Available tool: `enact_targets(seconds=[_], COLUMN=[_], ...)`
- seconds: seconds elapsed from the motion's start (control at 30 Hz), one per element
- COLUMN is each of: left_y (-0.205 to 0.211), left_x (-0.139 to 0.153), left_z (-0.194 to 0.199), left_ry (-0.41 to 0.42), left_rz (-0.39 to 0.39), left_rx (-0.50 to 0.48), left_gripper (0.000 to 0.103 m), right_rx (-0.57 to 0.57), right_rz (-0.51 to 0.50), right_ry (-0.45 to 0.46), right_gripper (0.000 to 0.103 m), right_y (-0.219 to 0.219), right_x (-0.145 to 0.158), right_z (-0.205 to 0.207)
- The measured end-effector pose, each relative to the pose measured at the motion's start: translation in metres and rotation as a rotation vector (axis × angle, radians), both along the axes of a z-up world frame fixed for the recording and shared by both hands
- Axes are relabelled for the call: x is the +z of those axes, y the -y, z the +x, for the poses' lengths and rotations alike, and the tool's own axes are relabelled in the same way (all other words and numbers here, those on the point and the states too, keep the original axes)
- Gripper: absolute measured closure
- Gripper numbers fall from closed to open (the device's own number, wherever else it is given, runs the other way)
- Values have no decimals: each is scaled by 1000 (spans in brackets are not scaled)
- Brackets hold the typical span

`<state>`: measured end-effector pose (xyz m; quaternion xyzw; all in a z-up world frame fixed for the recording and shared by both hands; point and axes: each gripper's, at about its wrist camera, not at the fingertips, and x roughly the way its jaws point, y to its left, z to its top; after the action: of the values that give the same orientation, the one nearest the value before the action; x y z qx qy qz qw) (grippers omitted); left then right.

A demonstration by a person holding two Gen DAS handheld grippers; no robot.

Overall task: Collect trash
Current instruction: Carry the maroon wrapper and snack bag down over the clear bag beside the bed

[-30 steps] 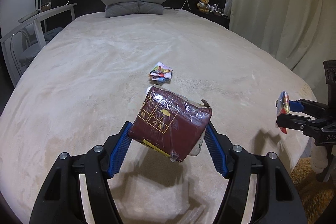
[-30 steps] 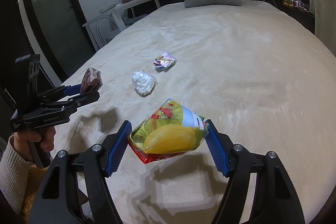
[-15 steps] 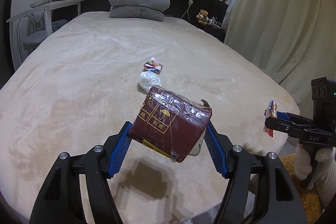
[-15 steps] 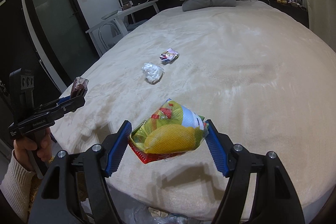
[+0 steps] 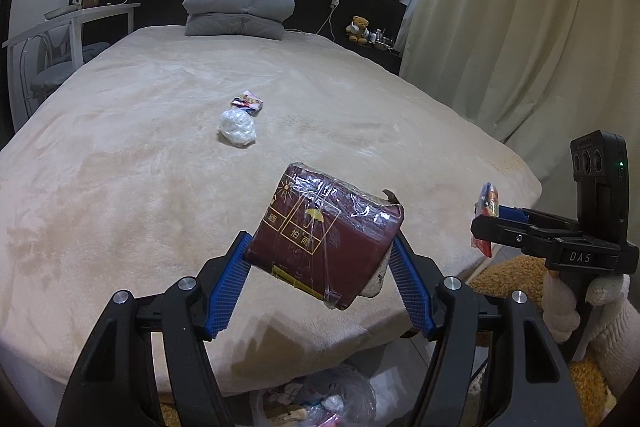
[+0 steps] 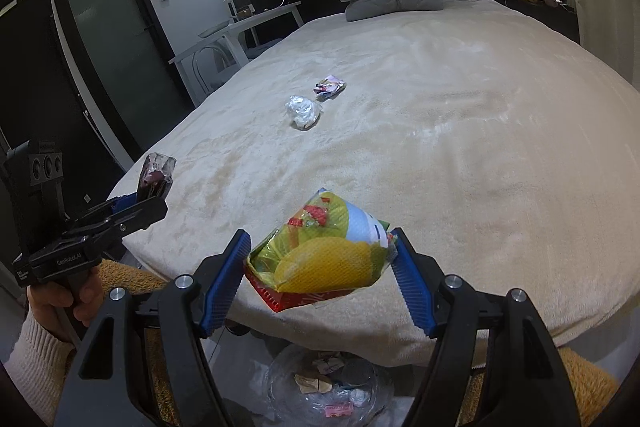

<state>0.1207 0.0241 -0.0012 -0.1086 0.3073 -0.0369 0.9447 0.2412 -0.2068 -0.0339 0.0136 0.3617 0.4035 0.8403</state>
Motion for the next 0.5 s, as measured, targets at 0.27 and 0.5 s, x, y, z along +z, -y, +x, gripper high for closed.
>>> enact_targets(seconds=[0.27,0.5], left_y=[31,44], left_x=[-12,-25], left_z=[-20,-31], left_ry=[-26,-59], left_rz=[31,25], left_rx=[-42,-57], left_gripper=[36,36], right_rx=[7,25], right_rz=[18,4], right_ry=[-18,-29], right_gripper=[33,33], right_y=[13,11], right_x=[-7,-11], right_z=[-28,-43])
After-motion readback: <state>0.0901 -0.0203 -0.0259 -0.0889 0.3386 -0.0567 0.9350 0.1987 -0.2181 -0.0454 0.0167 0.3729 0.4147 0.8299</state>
